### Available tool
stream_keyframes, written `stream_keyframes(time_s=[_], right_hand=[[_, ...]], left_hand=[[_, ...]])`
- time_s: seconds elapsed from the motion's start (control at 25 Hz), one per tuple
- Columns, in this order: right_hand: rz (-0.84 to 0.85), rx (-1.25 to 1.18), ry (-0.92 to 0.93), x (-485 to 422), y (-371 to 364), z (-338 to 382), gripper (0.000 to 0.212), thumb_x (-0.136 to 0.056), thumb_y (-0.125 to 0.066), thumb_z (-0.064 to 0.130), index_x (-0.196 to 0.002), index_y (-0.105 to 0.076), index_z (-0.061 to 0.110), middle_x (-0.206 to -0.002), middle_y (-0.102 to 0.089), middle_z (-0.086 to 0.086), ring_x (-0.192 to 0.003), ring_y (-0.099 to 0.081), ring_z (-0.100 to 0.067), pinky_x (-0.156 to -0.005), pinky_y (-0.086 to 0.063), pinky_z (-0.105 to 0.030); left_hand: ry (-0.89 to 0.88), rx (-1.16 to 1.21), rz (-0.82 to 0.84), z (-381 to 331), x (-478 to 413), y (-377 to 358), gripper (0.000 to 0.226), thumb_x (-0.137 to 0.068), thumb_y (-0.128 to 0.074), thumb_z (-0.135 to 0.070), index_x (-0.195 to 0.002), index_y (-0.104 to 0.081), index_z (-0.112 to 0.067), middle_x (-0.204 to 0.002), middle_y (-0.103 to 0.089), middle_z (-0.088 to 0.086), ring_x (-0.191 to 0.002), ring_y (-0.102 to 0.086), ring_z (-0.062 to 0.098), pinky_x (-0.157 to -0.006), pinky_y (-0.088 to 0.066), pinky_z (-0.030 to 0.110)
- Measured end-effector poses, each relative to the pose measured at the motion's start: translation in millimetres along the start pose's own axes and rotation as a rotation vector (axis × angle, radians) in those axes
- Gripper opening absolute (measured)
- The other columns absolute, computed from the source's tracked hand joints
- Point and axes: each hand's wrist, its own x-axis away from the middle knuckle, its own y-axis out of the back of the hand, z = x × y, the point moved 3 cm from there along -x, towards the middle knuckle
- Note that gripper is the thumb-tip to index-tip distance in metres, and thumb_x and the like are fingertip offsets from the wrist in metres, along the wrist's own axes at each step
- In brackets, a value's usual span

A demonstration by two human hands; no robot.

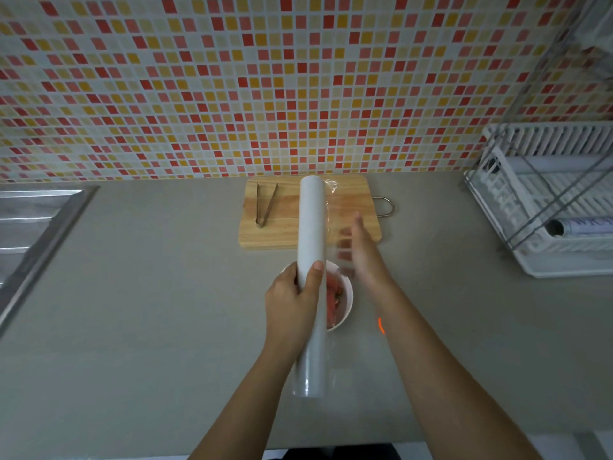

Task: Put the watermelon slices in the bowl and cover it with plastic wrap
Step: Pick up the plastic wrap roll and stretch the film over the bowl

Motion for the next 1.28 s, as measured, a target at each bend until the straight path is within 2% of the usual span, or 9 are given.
stream_keyframes(time_s=[0.16,0.24,0.4,0.56,0.72,0.84,0.96,1.08,1.28], right_hand=[[-0.138,0.233,0.273,33,-15,-31,0.036,-0.093,-0.040,0.041,-0.066,-0.049,0.020,-0.058,-0.056,0.005,-0.054,-0.053,0.001,-0.054,-0.037,-0.021],[-0.227,0.272,0.344,32,-12,-30,0.034,-0.096,-0.039,0.028,-0.062,-0.041,0.021,-0.053,-0.049,0.006,-0.051,-0.049,0.000,-0.047,-0.028,-0.021],[-0.275,0.342,0.397,22,-9,-28,0.030,-0.097,-0.037,0.024,-0.069,-0.041,0.015,-0.054,-0.045,0.006,-0.051,-0.043,-0.006,-0.049,-0.021,-0.028],[-0.189,0.283,0.346,14,-5,-33,0.033,-0.096,-0.037,0.032,-0.066,-0.045,0.023,-0.062,-0.054,0.006,-0.061,-0.053,-0.015,-0.054,-0.034,-0.018],[0.120,0.002,0.121,-3,-9,-1,0.045,-0.089,-0.027,0.061,-0.095,-0.060,0.031,-0.088,-0.064,0.006,-0.078,-0.061,-0.012,-0.062,-0.043,-0.028],[0.016,0.043,0.205,-20,-7,49,0.044,-0.084,-0.034,0.065,-0.081,-0.060,0.030,-0.077,-0.063,0.009,-0.067,-0.061,-0.009,-0.057,-0.047,-0.026],[-0.104,0.003,0.262,-32,1,72,0.027,-0.086,-0.053,0.042,-0.071,-0.056,0.019,-0.059,-0.054,0.006,-0.052,-0.049,-0.011,-0.049,-0.039,-0.026],[-0.169,-0.007,0.287,-33,8,78,0.017,-0.088,-0.050,0.035,-0.076,-0.057,0.025,-0.074,-0.058,0.010,-0.068,-0.053,-0.009,-0.057,-0.040,-0.024],[-0.046,-0.097,0.039,-5,7,33,0.064,-0.085,-0.020,0.069,-0.118,-0.050,0.023,-0.103,-0.061,0.003,-0.088,-0.060,-0.013,-0.065,-0.047,-0.031]], left_hand=[[-0.027,0.008,-0.028,-4,-4,-2,0.030,-0.091,-0.049,-0.047,-0.080,-0.062,-0.022,-0.070,-0.063,-0.006,-0.065,-0.060,0.005,-0.058,-0.045,0.021],[-0.025,0.014,-0.046,-5,-3,-4,0.030,-0.091,-0.048,-0.047,-0.086,-0.063,-0.022,-0.075,-0.065,-0.006,-0.070,-0.062,0.006,-0.062,-0.049,0.025],[0.010,0.037,-0.045,-5,-4,-6,0.032,-0.092,-0.045,-0.049,-0.087,-0.063,-0.023,-0.075,-0.066,-0.007,-0.070,-0.063,0.004,-0.063,-0.052,0.026],[0.005,0.038,-0.023,-7,-7,-3,0.032,-0.093,-0.046,-0.049,-0.078,-0.061,-0.025,-0.068,-0.062,-0.008,-0.064,-0.060,0.001,-0.056,-0.041,0.018],[-0.029,0.010,-0.029,-8,-11,2,0.033,-0.092,-0.047,-0.048,-0.073,-0.058,-0.024,-0.063,-0.057,-0.008,-0.061,-0.055,-0.001,-0.054,-0.037,0.016],[-0.018,0.000,-0.006,-8,-6,-4,0.035,-0.092,-0.047,-0.049,-0.074,-0.059,-0.021,-0.064,-0.059,-0.006,-0.064,-0.056,0.002,-0.056,-0.039,0.021],[-0.018,0.005,0.004,-8,-2,-5,0.034,-0.091,-0.048,-0.049,-0.074,-0.059,-0.022,-0.065,-0.060,-0.006,-0.063,-0.057,0.001,-0.055,-0.039,0.017],[-0.040,0.013,-0.011,-11,-4,-2,0.034,-0.092,-0.048,-0.047,-0.068,-0.055,-0.024,-0.059,-0.056,-0.008,-0.061,-0.054,-0.001,-0.051,-0.035,0.013],[-0.042,0.023,-0.027,-10,-5,-2,0.035,-0.092,-0.048,-0.048,-0.070,-0.058,-0.022,-0.060,-0.057,-0.006,-0.064,-0.055,0.000,-0.052,-0.036,0.014]])
